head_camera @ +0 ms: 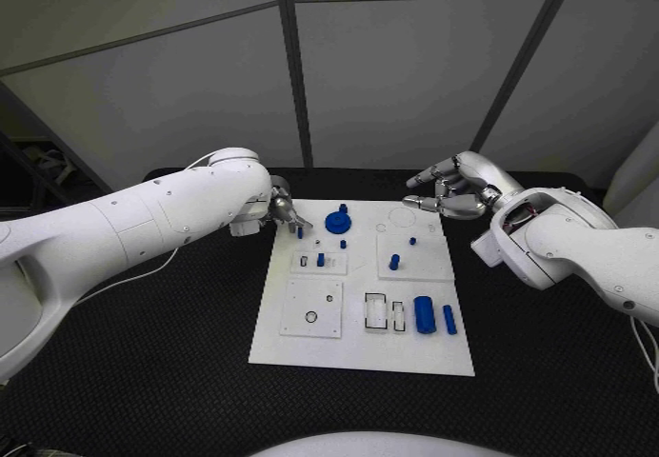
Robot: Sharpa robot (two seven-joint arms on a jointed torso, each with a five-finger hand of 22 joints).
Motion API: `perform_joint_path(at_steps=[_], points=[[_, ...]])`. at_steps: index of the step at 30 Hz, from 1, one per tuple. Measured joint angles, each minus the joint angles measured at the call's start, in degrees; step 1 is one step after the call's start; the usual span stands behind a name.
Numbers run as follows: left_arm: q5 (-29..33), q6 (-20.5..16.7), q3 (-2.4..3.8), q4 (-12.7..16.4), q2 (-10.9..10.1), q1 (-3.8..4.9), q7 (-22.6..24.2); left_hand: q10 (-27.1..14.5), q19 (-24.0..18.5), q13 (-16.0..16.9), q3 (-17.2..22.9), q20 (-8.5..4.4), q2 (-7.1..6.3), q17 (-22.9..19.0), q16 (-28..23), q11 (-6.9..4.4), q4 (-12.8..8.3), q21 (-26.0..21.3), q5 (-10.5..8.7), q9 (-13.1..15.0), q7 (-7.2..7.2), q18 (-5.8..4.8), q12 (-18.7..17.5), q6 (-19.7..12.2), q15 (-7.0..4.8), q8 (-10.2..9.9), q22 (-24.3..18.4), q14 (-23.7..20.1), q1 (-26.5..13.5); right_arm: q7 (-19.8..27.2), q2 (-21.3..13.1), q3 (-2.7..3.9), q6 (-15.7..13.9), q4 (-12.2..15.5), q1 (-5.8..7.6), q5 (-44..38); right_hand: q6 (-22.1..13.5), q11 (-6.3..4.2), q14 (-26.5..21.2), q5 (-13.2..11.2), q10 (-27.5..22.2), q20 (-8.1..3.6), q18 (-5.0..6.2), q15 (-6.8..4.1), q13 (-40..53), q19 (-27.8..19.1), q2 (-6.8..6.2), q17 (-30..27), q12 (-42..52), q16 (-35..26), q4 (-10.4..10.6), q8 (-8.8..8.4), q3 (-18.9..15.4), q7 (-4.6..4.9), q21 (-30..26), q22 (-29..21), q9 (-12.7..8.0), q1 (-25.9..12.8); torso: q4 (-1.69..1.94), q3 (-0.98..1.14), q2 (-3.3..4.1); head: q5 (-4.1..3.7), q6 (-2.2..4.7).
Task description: Assemble the parts on the task board
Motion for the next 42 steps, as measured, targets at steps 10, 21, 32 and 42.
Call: perform_joint_path(at_steps=[10,21,32,42], points=[[0.00,0.42,0.00,-0.16,0.17,-0.09,0.39,0.00,0.00,-0.01,0.38,0.00,1.51,0.00,0.00,0.00,-0.38,0.00,0.00,-0.37,0.21,0.00,0.00,0.21,0.00,-0.22,0.06,0.00,1.51,-0.02,0.14,0.00,0.06,-0.08,0.00,-0.03,0.00,0.00,0.00,0.00,0.00,0.00,0.00,0.00,0.00,0.00,0.00,0.00,0.00,0.00,0.00,0.01,0.00,0.00,0.00,0.00,0.00,0.00,0.00,0.01,0.00,0.03,-0.10],[0.28,0.69,0.00,-0.55,0.34,-0.11,1.31,0.00,0.00,-0.02,3.12,0.00,5.04,0.00,0.00,0.00,-2.93,-0.45,0.00,-0.77,0.00,-0.01,-0.63,0.41,0.00,-0.58,-0.04,0.00,6.40,-0.10,0.20,0.00,0.21,-0.17,0.00,-0.04,0.00,0.00,0.00,0.00,0.00,0.00,0.00,0.00,0.00,0.00,0.00,0.00,0.00,0.00,0.00,0.01,0.00,0.00,0.00,-0.01,0.01,0.00,0.00,0.01,0.00,-0.07,-0.20],[1.63,1.89,0.03,-0.70,0.37,-0.05,2.33,-0.11,-0.21,-0.02,5.53,-0.21,6.92,0.00,0.00,0.11,-7.90,-0.45,-0.10,-1.15,-0.29,-0.02,-0.94,0.70,0.20,-1.31,-0.09,-0.01,11.22,-0.26,0.27,0.00,0.53,-0.22,0.00,-0.05,0.00,0.00,0.00,0.00,0.00,0.00,0.00,0.00,0.04,0.00,0.00,0.03,0.00,0.00,0.00,0.01,0.00,0.00,0.00,-0.01,0.01,0.00,0.00,0.01,-0.04,-0.13,-0.53],[2.30,1.96,0.01,0.63,-1.28,-0.14,3.24,-0.21,-0.21,-0.03,4.50,-0.21,7.91,0.00,0.00,0.22,-9.26,-0.67,-0.56,-1.15,0.03,-0.01,-1.31,0.38,0.52,-0.41,0.37,-0.10,13.51,-0.31,0.27,0.00,0.65,-0.22,0.00,-0.06,0.00,0.00,0.00,0.00,0.00,0.00,0.00,0.00,0.05,0.00,0.00,0.05,0.00,0.00,0.00,0.01,0.00,0.00,0.00,-0.01,0.01,0.00,0.01,0.01,-0.04,-0.13,-0.49]])
